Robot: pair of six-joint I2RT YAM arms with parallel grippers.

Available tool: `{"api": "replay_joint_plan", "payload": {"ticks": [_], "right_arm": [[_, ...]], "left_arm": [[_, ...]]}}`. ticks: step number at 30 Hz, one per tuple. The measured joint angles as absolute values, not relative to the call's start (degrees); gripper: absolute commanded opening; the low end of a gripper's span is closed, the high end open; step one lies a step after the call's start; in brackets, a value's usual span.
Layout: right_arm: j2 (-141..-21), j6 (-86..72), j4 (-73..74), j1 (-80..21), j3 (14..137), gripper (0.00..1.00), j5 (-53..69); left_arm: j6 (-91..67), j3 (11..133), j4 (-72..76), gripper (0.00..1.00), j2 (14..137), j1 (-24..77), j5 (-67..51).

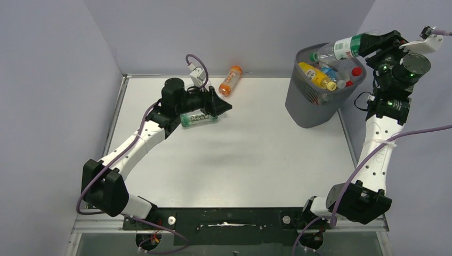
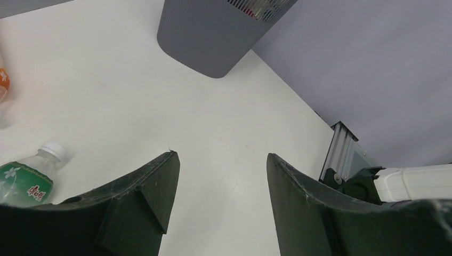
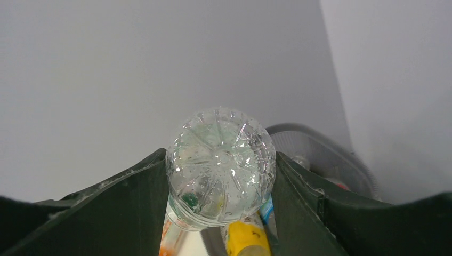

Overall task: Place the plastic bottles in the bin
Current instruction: Place the plastic bottle in the trash bin.

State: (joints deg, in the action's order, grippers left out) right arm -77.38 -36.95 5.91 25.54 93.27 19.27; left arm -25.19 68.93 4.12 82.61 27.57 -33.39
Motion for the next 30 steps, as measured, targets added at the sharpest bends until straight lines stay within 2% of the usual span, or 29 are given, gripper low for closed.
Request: {"api": "replay_joint_plan", "payload": {"ticks": [10, 17, 23, 28, 30], "right_arm": [[-78.96, -34.22, 1.39, 25.52, 91.68, 0.51, 1.83], [-82.56, -33.58, -1.87, 25.5, 89.34, 0.52, -4.93], [-89.43, -32.91, -3.51, 24.45, 90.08, 0.65, -6.79], [-94.48, -28.67, -4.67, 20.49, 91.0, 0.65, -9.76], [-95.15, -26.83, -4.56, 18.76, 92.27, 0.75, -10.39]], "left_arm": [[-26.41, 66.76, 6.22, 0.6, 82.61, 26.89, -35.2], [-28.14, 65.25, 7.9, 0.6, 82.61, 26.89, -36.53], [-28.36, 65.23, 9.37, 0.6, 82.61, 26.81, -37.08], [-28.53, 64.64, 10.13, 0.6, 82.61, 26.79, -37.36], [-28.71, 64.45, 10.13, 0.6, 82.61, 26.76, -37.41]]}}
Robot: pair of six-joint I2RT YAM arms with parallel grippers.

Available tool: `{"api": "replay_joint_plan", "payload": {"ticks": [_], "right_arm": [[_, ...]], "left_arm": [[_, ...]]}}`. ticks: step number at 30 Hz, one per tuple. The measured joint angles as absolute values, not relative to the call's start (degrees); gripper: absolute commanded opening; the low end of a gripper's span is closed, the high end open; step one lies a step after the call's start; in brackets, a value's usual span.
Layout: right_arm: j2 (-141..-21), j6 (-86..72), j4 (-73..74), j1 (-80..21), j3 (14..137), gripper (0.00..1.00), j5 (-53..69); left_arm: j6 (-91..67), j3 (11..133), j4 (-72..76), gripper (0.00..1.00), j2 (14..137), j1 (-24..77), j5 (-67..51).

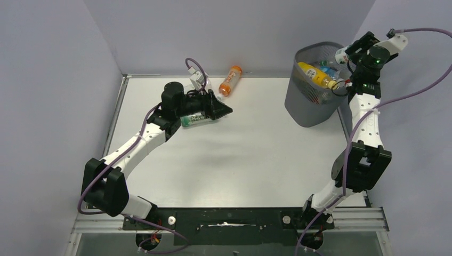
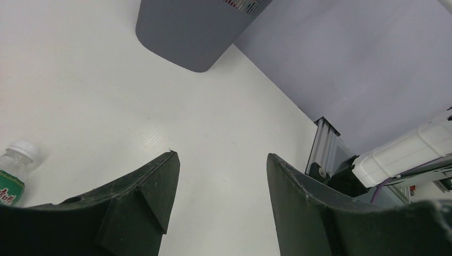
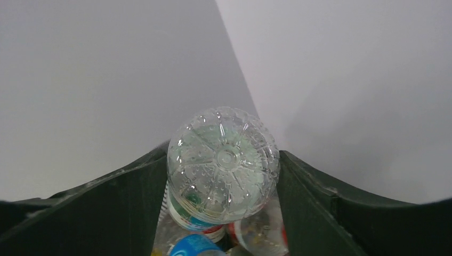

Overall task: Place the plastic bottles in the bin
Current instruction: Place the plastic bottle in the trash bin.

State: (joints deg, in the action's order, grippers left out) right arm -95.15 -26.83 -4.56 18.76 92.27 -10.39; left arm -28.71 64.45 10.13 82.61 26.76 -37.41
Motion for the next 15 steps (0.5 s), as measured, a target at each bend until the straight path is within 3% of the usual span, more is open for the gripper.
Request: {"api": "replay_joint_plan", "payload": {"ticks": [4, 15], "right_arm": [[-95.48, -24.51, -4.01, 16.03, 94.26, 0.96, -10.37], [-92.03, -22.87, 6.2, 14.31, 95.46, 0.98, -10.81]], "left_arm": [[-28.93, 64.31, 10.13, 0.6, 82.61, 26.72, -37.43], [-29.32, 64.31, 10.17, 0.6, 82.61, 26.52, -37.45]]}}
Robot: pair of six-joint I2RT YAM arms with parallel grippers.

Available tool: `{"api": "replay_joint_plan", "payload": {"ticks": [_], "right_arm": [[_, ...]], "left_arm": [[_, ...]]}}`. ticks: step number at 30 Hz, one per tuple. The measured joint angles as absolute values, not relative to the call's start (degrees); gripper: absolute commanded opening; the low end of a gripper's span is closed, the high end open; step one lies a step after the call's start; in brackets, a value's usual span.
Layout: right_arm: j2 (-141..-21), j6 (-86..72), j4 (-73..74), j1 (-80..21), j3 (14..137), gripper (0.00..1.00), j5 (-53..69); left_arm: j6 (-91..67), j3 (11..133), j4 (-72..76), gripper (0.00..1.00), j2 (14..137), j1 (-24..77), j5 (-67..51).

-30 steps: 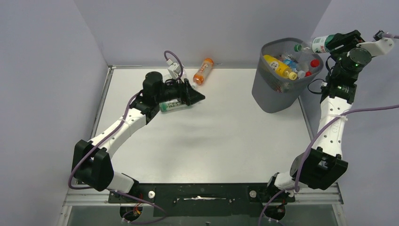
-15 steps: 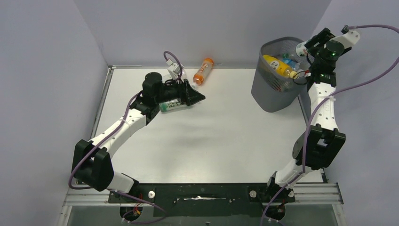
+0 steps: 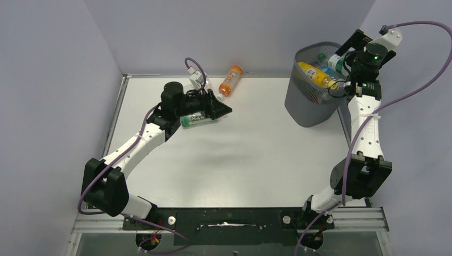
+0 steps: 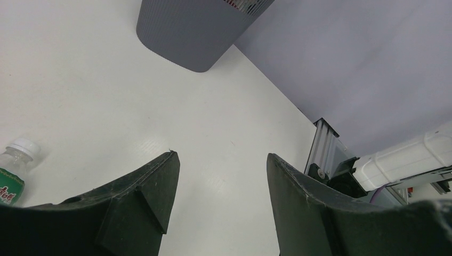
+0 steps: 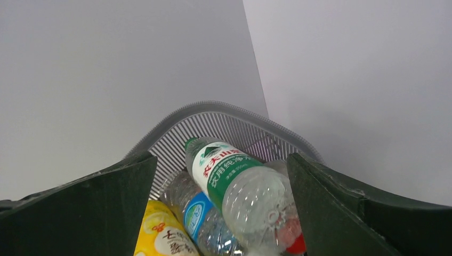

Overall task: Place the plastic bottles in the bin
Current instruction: Place the plastic bottle in the trash bin, then pick up the plastic bottle at the center of the board.

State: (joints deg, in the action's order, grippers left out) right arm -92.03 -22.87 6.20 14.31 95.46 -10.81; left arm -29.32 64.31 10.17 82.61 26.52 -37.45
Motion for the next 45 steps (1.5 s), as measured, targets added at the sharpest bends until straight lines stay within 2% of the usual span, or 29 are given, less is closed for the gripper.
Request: {"api": "replay_joint_plan", "payload": {"ticks": [6, 8, 10, 16, 22, 33, 38, 45], "right_arm": [[-84.93, -23.2, 11.7, 14.31, 97.51, 0.98, -9.85], [-82.48, -23.75, 12.69, 14.31, 98.28, 0.98, -8.71], [-79.75, -24.53, 13.61, 14.31, 98.67, 0.98, -6.83], [-73.95, -27.07, 15.88, 14.04, 98.13, 0.98, 0.62], [-69.49, -29.23, 18.35, 12.36, 92.25, 0.97, 8.4], [-66.59, -30.04, 24.18, -0.54, 82.89, 0.95, 14.09], [-62.92, -29.39, 26.24, -1.13, 79.09, 0.95, 14.26], [-59.51, -28.75, 27.44, -1.19, 76.03, 0.95, 14.44]], "left_arm": [[-29.61, 64.34, 10.17, 0.62, 82.89, 26.52, -37.12], [-29.74, 64.47, 10.2, 0.67, 83.79, 26.52, -36.45], [-29.82, 64.77, 10.15, 0.8, 85.36, 26.52, -35.53], [-28.86, 67.64, 9.08, 0.82, 92.38, 26.65, -31.44], [-23.57, 75.72, 4.78, 0.83, 101.49, 28.08, -23.73], [-12.71, 96.36, -3.18, 0.77, 120.86, 28.45, -6.61], [-9.5, 99.35, -5.19, 0.62, 125.91, 28.1, -1.8], [-6.35, 103.28, -5.96, 0.59, 131.74, 28.01, 2.13]]}}
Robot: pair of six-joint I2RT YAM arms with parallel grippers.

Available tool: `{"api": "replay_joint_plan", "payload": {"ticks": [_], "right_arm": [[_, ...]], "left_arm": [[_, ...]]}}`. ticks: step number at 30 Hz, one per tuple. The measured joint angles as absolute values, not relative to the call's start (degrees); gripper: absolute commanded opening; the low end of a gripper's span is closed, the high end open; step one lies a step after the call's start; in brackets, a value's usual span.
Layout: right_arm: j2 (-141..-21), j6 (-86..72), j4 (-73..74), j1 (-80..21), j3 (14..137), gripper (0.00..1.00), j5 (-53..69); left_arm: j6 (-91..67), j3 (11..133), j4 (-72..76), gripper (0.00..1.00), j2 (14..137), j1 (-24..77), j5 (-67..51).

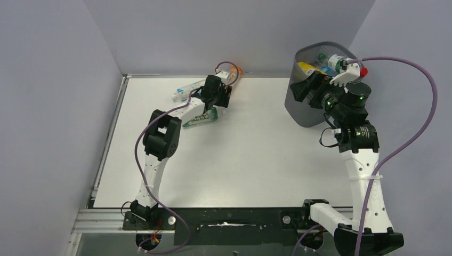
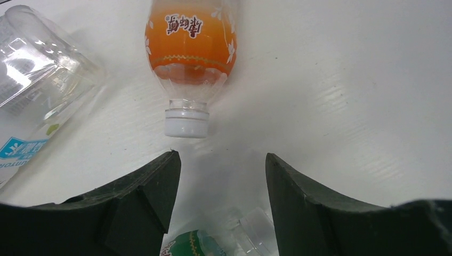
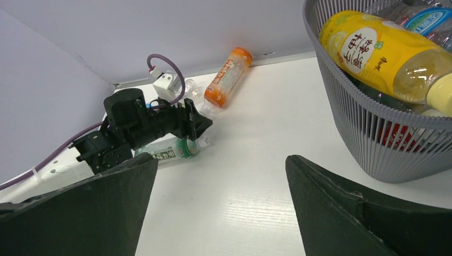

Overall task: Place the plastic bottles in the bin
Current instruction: Pick up the plastic bottle at the center of the board.

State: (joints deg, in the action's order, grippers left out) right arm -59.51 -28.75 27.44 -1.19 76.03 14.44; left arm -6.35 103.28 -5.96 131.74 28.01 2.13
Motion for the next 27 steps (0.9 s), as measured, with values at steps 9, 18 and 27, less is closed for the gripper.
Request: {"api": "replay_joint_plan", "payload": {"ticks": [9, 18, 27], "right_arm": [[-59.33, -28.75, 27.79, -1.21, 73.65, 0.96, 15.73], [-59.37, -28.8, 27.88, -1.21, 72.88, 0.96, 16.8], [-59.44, -28.8, 27.86, -1.21, 72.82, 0.96, 17.15]], "left_arm": [[-3.95, 104.07, -6.02, 0.65, 133.51, 28.01, 5.98], [-2.46, 104.92, -5.48, 0.73, 134.47, 27.97, 8.23], [-0.69, 105.16, -3.18, 0.72, 136.2, 27.44, 8.71]]}}
